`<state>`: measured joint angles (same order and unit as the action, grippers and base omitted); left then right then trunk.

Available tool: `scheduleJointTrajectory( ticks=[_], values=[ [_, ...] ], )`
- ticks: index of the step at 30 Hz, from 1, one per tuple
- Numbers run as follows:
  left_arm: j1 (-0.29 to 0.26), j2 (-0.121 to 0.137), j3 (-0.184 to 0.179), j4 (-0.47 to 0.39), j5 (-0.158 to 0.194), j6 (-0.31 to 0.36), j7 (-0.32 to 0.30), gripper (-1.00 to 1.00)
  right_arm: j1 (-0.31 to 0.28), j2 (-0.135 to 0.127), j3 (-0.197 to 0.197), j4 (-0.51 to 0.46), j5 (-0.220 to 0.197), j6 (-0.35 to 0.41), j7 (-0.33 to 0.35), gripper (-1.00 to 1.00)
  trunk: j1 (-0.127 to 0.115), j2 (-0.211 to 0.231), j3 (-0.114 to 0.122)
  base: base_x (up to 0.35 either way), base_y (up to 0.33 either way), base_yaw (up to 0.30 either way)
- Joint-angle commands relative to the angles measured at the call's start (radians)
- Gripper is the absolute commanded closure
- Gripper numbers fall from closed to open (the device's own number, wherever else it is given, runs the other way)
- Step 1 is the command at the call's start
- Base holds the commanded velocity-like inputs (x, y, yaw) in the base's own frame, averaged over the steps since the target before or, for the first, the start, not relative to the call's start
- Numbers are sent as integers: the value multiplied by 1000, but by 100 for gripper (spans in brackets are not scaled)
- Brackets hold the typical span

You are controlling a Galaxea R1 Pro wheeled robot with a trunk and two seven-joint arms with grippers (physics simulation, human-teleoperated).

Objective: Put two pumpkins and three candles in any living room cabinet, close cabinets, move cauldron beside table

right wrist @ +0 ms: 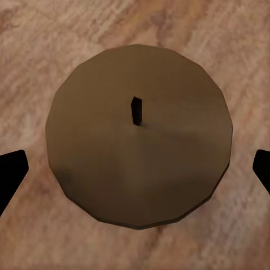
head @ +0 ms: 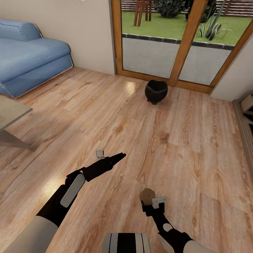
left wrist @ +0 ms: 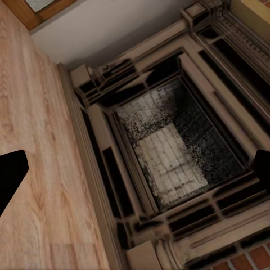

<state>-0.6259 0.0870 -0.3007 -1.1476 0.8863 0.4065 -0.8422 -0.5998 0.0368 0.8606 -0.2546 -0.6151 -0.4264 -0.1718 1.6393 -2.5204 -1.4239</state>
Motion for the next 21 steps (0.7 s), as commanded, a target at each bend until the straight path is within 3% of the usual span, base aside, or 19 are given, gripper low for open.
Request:
scheduleJointTrajectory(
  ticks=[1, 21],
  values=[
    [0, 0, 0, 0, 0, 0, 0, -100, 0, 0, 0, 0, 0, 0, 0, -100, 0, 0, 0, 0, 0, 0],
    [0, -1, 0, 0, -1, 0, 5, -100, 0, 0, 0, 0, 0, 0, 0, -100, 4, -2, -35, 0, 0, 0]
  ],
)
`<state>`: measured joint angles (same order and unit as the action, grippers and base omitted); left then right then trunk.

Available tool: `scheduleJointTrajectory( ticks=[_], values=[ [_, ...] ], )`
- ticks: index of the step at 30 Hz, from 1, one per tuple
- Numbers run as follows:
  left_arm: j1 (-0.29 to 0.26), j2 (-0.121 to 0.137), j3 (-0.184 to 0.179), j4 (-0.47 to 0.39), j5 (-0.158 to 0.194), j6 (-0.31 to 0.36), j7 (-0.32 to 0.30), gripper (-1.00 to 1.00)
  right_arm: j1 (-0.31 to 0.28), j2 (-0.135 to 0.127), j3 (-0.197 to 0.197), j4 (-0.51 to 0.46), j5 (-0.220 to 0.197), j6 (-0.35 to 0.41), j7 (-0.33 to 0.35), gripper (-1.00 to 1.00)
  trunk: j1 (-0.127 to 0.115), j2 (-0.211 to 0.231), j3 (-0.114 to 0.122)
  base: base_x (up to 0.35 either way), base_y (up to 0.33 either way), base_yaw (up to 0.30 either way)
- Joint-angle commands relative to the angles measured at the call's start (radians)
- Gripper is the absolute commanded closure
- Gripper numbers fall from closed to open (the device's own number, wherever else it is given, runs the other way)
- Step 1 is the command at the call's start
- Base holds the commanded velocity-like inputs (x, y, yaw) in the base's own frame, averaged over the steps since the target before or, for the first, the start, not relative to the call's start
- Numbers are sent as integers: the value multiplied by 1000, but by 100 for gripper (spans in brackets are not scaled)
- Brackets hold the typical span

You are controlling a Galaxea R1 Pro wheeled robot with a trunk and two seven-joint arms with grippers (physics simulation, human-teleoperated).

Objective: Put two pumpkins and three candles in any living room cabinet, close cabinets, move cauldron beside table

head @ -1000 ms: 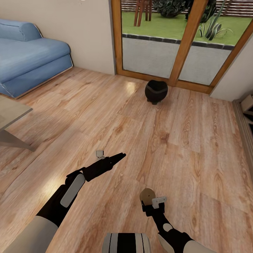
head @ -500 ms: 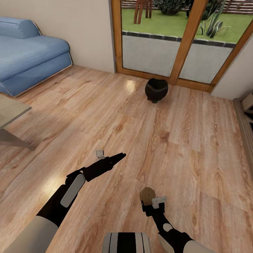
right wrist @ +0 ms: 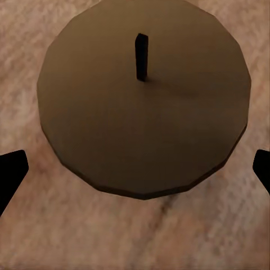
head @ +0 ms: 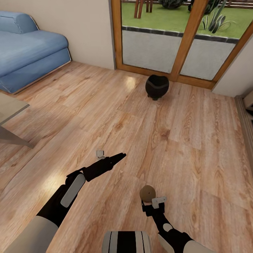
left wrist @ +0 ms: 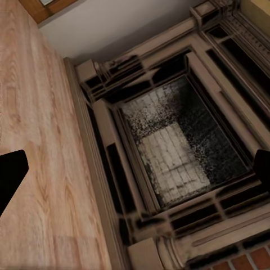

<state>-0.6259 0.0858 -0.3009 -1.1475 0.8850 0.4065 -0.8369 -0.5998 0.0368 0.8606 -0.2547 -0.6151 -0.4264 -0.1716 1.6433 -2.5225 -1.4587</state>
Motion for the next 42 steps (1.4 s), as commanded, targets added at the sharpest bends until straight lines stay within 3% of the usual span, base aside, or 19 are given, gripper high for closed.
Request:
scheduleJointTrajectory(
  ticks=[1, 40, 42],
  values=[
    [0, 0, 0, 0, 0, 0, 0, -100, 0, 0, 0, 0, 0, 0, 0, -100, 0, 0, 0, 0, 0, 0],
    [2, 0, -1, 0, 0, 0, 1, -100, 0, 0, -2, -1, 0, 0, 0, -100, 0, 0, 0, 35, 0, 0],
    [2, 0, -1, 0, 0, 0, 1, -100, 0, 0, -2, -1, 0, 0, 0, -100, 1, 0, -8, 0, 0, 0]
  ],
)
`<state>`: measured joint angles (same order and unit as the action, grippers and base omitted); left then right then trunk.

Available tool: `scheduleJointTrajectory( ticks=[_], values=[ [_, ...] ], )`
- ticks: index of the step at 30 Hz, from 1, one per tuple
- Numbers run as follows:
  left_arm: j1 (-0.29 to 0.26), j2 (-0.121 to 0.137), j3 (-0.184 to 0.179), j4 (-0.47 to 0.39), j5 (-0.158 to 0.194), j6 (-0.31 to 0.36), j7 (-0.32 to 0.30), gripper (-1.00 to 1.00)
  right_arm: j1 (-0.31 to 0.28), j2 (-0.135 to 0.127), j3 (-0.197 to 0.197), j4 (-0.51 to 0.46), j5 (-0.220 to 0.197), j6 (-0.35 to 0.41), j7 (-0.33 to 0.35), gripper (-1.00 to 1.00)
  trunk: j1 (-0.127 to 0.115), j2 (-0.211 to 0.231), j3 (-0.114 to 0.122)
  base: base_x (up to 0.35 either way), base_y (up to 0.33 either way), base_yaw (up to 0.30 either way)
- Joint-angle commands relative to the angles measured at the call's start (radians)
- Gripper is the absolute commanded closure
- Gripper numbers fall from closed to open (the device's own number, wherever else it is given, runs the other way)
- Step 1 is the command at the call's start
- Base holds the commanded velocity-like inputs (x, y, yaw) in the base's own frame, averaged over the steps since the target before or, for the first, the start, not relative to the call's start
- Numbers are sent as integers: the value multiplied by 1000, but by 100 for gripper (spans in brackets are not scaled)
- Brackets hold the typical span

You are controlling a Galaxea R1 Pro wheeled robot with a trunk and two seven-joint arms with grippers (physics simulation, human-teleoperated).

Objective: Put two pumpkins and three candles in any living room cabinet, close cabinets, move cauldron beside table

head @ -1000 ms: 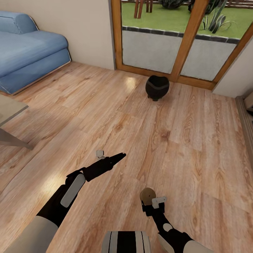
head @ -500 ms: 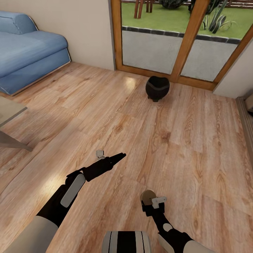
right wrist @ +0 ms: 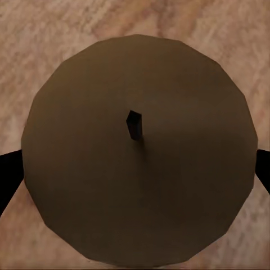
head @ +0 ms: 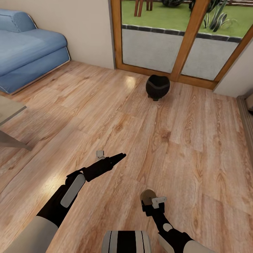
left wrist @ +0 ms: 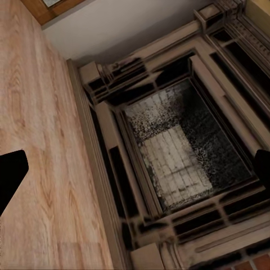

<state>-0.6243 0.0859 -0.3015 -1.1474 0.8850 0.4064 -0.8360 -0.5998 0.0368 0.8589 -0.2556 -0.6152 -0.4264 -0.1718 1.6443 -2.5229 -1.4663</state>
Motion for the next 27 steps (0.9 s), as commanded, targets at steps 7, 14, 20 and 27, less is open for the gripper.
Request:
scheduleJointTrajectory(
  ticks=[7, 14, 20, 27],
  values=[
    [0, 0, 0, 0, 0, 0, 0, -100, 0, 0, -2, -1, 0, -1, 0, -100, 0, 0, 0, 0, 0, 0],
    [0, 0, 0, 0, 0, 0, 0, -100, 0, 0, -3, -3, 0, -1, 0, -100, 0, 0, 0, 0, 0, 0],
    [0, 0, 0, 0, 0, 0, 0, -100, 0, 0, -4, -5, 0, 0, -1, -100, 0, 0, 0, 0, 0, 0],
    [0, 0, 0, 0, 0, 0, 0, -100, 0, 1, -4, -4, -1, 2, -9, 100, 0, 0, 0, 0, 0, 0]
  ],
)
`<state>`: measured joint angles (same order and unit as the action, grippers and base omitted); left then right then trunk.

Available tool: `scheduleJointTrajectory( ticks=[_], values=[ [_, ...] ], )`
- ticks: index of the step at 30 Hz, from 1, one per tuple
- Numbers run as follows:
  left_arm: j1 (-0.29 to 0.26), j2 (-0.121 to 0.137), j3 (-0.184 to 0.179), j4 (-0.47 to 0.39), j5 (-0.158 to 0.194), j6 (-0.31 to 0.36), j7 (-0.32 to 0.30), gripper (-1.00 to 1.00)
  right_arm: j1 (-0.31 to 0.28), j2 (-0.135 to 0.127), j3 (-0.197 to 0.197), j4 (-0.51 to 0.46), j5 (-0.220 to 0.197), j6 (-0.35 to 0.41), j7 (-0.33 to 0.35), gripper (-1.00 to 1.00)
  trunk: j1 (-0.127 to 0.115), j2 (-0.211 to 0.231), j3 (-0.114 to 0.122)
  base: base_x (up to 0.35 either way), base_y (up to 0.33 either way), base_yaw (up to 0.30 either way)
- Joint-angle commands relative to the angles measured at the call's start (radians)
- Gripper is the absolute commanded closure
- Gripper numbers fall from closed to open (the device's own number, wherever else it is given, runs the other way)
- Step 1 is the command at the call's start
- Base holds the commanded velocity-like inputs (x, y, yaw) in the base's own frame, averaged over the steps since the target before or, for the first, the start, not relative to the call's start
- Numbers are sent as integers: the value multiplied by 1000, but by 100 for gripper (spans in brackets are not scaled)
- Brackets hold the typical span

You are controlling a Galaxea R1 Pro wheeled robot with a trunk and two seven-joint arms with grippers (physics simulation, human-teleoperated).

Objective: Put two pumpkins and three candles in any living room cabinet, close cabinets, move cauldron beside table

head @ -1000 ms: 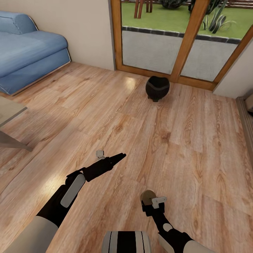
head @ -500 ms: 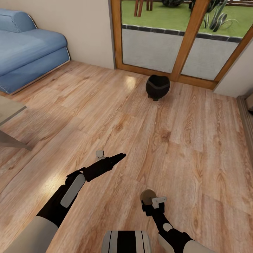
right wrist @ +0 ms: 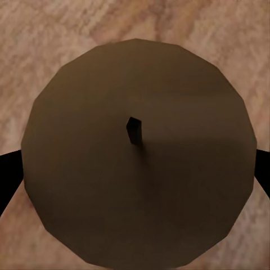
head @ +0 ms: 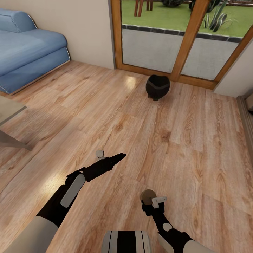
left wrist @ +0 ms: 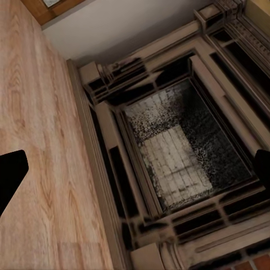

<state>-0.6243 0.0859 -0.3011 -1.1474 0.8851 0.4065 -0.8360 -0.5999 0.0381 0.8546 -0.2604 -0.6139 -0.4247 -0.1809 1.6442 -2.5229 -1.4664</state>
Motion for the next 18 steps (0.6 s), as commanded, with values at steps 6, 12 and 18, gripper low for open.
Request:
scheduleJointTrajectory(
  ticks=[6, 12, 18],
  values=[
    [0, 0, -1, 0, 0, 0, 0, -100, 0, -2, 0, 0, -3, -1, 3, 100, 0, 0, 0, 0, 0, 0],
    [0, 0, 0, 0, 0, 0, 0, -100, 0, -3, 2, -84, -3, -6, 4, 100, 0, 0, 0, 0, 0, 0],
    [0, 0, 0, 0, 0, 0, 0, -100, 2, -7, 3, -176, -3, -5, -3, 100, 0, 0, 0, 0, 0, 0]
  ],
)
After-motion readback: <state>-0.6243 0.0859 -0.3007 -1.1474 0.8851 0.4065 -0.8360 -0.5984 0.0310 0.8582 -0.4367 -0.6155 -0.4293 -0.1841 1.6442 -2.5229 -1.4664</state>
